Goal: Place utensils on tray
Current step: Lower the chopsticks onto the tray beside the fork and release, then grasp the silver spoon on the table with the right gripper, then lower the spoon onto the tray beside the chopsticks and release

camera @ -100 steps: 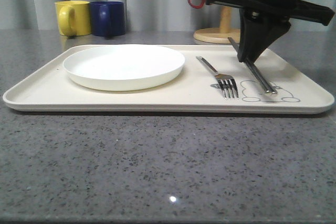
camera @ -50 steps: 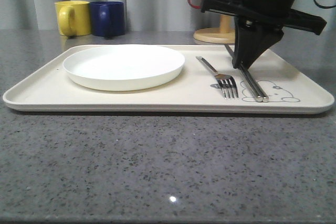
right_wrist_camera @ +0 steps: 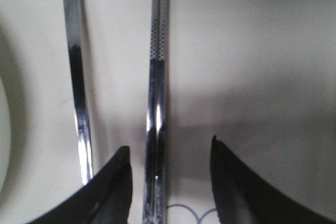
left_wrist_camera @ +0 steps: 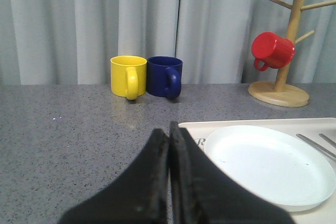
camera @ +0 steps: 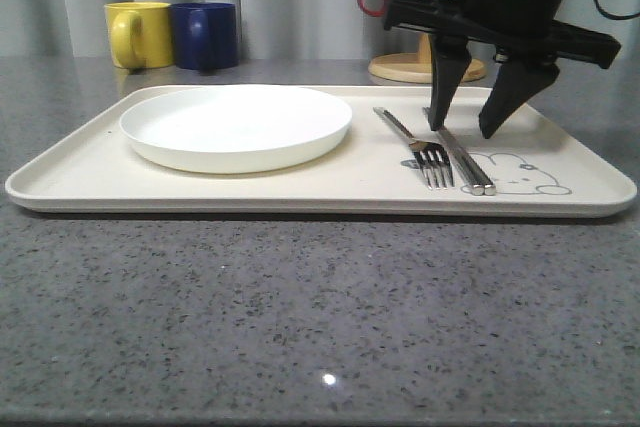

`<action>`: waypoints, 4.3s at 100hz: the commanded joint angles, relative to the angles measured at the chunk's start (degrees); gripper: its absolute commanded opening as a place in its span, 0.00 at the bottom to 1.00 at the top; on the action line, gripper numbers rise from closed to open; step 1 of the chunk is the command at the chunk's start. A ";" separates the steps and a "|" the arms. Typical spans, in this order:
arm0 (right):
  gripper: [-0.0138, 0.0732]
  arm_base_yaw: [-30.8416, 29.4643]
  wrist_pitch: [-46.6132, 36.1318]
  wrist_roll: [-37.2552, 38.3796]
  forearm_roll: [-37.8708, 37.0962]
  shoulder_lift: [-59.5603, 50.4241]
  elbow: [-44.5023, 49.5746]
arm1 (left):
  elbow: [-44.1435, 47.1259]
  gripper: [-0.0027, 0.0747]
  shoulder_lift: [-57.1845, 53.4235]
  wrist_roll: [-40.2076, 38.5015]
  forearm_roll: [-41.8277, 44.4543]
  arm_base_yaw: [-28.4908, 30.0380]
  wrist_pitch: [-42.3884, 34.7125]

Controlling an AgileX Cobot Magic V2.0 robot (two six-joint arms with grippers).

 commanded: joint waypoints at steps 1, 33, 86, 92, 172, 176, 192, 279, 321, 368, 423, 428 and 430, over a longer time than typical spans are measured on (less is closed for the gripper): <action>0.59 -0.55 -0.73 -0.53 -3.34 -4.61 -1.42 | -1.66 0.01 0.39 -0.49 -0.35 -0.48 -4.43; 0.59 -11.54 7.69 -10.52 -5.26 -9.91 -1.53 | -1.66 0.01 0.39 -0.49 -0.35 -0.48 -4.43; 0.59 -31.16 11.80 -21.41 -4.66 -8.45 -1.46 | -1.66 0.01 0.39 -0.49 -0.35 -0.48 -4.43; 0.59 -31.37 11.17 -21.91 -4.24 -7.66 -1.46 | -1.66 0.01 0.39 -0.49 -0.35 -0.48 -4.43; 0.35 -31.37 9.40 -23.77 -3.34 -1.05 -1.46 | -1.66 0.01 0.39 -0.49 -0.35 -0.48 -4.43; 0.32 -31.37 9.64 -23.77 -3.34 -0.75 -1.46 | -1.66 0.01 0.39 -0.49 -0.35 -0.48 -4.43; 0.19 -31.37 10.09 -23.77 -2.78 0.21 -1.46 | -1.66 0.01 0.39 -0.49 -0.35 -0.48 -4.43; 0.09 -11.73 8.24 -12.68 2.70 -12.76 -1.46 | -1.66 0.01 0.39 -0.49 -0.35 -0.48 -4.43; 0.09 -5.33 3.44 -7.55 2.35 -6.20 -1.46 | -1.66 0.01 0.39 -0.49 -0.35 -0.48 -4.43; 0.35 -5.33 3.46 -7.55 2.41 -2.71 -1.46 | -1.66 0.01 0.39 -0.49 -0.35 -0.48 -4.43; 0.52 -6.70 0.98 -9.46 -3.34 -10.86 -1.46 | -1.66 0.01 0.39 -0.49 -0.35 -0.48 -4.43; 0.52 -7.44 1.00 -9.53 -4.65 -12.72 -1.21 | -1.66 0.01 0.39 -0.49 -0.35 -0.48 -4.43; 0.52 -7.80 0.93 -9.53 -5.37 -13.63 -0.92 | -1.66 0.01 0.39 -0.49 -0.35 -0.48 -4.43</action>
